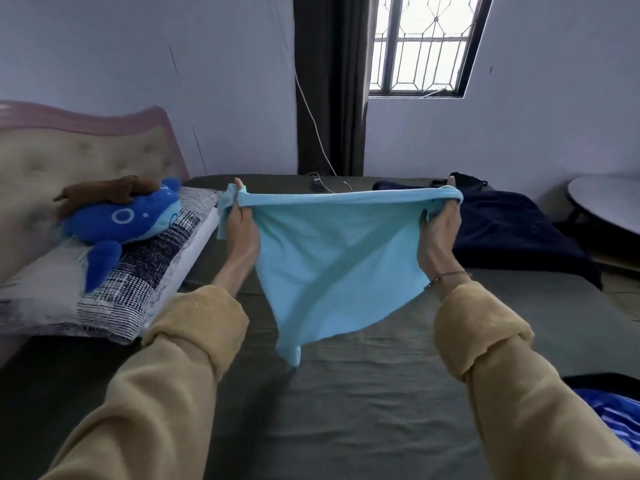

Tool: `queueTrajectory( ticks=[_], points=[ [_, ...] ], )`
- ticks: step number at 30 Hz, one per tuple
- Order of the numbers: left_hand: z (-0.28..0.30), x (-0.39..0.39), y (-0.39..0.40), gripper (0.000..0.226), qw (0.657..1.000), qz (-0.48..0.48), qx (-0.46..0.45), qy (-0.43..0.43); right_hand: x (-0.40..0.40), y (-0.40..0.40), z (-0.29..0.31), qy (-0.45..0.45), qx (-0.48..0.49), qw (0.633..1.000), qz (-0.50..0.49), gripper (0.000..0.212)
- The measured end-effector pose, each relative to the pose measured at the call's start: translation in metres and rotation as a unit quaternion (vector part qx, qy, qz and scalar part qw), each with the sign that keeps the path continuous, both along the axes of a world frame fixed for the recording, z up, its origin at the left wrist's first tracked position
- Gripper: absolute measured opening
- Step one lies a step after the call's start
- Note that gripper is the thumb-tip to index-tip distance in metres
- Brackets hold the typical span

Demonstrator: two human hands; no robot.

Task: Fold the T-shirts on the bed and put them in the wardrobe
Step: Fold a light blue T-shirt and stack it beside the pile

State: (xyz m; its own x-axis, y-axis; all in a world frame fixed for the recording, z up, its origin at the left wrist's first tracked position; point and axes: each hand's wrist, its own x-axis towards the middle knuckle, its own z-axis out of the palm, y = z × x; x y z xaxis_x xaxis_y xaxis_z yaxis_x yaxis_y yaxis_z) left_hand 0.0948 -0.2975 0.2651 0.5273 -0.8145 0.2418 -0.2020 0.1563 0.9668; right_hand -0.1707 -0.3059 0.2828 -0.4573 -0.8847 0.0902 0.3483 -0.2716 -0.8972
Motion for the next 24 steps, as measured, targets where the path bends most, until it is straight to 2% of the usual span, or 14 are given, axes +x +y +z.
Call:
queueTrajectory(
  ticks=[1,4,7,9,12,15,17,20,24],
  points=[
    [-0.002,-0.003,0.004,0.04,1.0,-0.01,-0.005,-0.015,-0.003,0.001,0.0,0.011,-0.003,1.0,-0.009,0.039],
    [-0.03,-0.01,0.023,0.044,0.998,-0.021,0.01,-0.062,-0.014,0.006,-0.029,0.073,0.016,0.996,-0.037,0.04],
    [-0.088,-0.006,0.049,0.042,0.989,-0.042,0.068,-0.121,-0.026,0.023,-0.089,0.134,0.107,0.983,-0.058,0.041],
    [-0.135,-0.005,0.071,0.042,0.973,-0.057,0.162,-0.155,-0.036,0.045,-0.137,0.213,0.195,0.956,-0.042,0.042],
    [-0.204,-0.004,0.116,0.042,0.922,-0.059,0.309,-0.224,-0.053,0.09,-0.207,0.357,0.326,0.875,0.026,0.038],
    [-0.261,-0.007,0.167,0.041,0.815,-0.081,0.451,-0.355,-0.063,0.141,-0.26,0.437,0.416,0.793,0.083,0.034],
    [-0.288,-0.011,0.202,0.04,0.743,-0.112,0.497,-0.434,-0.072,0.169,-0.288,0.485,0.451,0.739,0.122,0.031],
    [-0.318,-0.018,0.246,0.038,0.644,-0.153,0.521,-0.539,-0.083,0.208,-0.323,0.532,0.494,0.666,0.171,0.026],
    [-0.336,-0.032,0.287,0.03,0.466,-0.239,0.494,-0.694,-0.091,0.253,-0.349,0.578,0.545,0.581,0.177,0.031]
  ],
)
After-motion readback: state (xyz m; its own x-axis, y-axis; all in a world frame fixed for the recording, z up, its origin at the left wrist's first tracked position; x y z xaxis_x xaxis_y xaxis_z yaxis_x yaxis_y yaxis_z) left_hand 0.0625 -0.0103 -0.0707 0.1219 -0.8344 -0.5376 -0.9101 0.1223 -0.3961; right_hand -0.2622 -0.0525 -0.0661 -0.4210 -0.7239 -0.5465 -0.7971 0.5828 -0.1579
